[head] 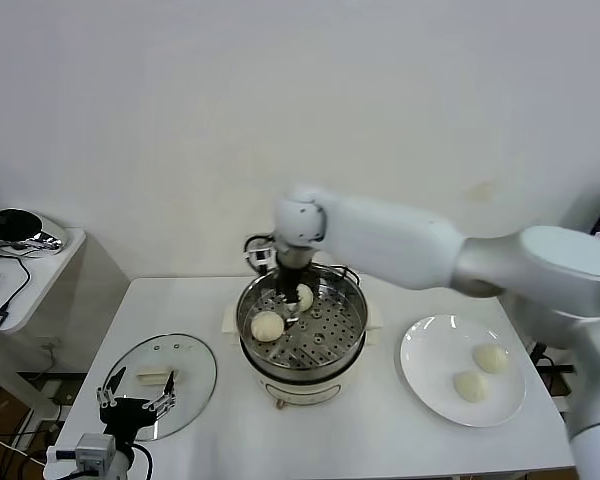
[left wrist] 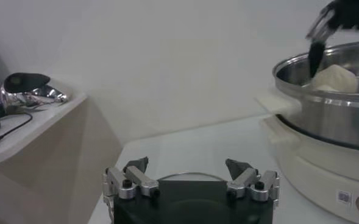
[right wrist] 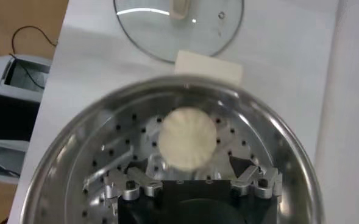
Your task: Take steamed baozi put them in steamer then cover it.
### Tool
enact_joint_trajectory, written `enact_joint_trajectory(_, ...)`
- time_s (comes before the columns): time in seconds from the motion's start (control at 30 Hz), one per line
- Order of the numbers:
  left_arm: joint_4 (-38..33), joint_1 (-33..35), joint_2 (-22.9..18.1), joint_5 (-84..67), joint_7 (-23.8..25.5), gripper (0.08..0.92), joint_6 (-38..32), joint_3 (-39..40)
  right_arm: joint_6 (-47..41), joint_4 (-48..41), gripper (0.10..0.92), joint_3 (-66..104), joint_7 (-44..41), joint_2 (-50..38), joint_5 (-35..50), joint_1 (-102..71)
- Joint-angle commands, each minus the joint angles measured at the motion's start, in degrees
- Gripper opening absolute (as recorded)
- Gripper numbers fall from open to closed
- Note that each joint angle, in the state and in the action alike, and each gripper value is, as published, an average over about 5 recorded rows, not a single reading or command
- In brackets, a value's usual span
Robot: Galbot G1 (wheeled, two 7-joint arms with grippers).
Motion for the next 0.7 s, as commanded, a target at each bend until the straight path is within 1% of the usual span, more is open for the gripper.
enact_joint_trajectory(0.03, -0.1, 0.9, 0.1, 0.3, -0.2, 0.823, -0.1, 0.6, 5.1, 16.9, 0.823, 7.1, -2.5, -27.9, -2.6, 2.7)
enact_joint_trajectory(0.17, -0.1, 1.5, 0.3, 0.4, -0.2, 0.823, -0.2, 0.9, 8.6, 18.9, 0.823, 8.7, -5.5, -38.3, -6.1, 0.0)
enact_joint_trajectory(0.27, 0.0, 1.7, 0.4, 0.2, -0.1, 0.823, -0.2, 1.1, 12.3, 19.1, 0.823, 9.2, -7.2, -43.1, -10.1, -3.7)
enact_joint_trajectory(0.37, 0.0, 1.8, 0.3, 0.1, 0.0, 0.823, -0.2, 1.2, 15.6, 18.9, 0.823, 13.1, -8.2, -45.9, -15.9, -11.1)
enact_joint_trajectory(0.5, 0.1, 1.9, -0.1, 0.0, 0.1, 0.823, -0.2, 1.2, 18.4, 17.9, 0.823, 21.3, -8.5, -47.0, -22.2, -24.4)
enact_joint_trajectory(0.7, 0.1, 2.7, -0.4, 0.2, 0.1, 0.823, -0.1, 1.2, 20.5, 13.6, 0.823, 32.2, -7.1, -44.1, -28.6, -38.6)
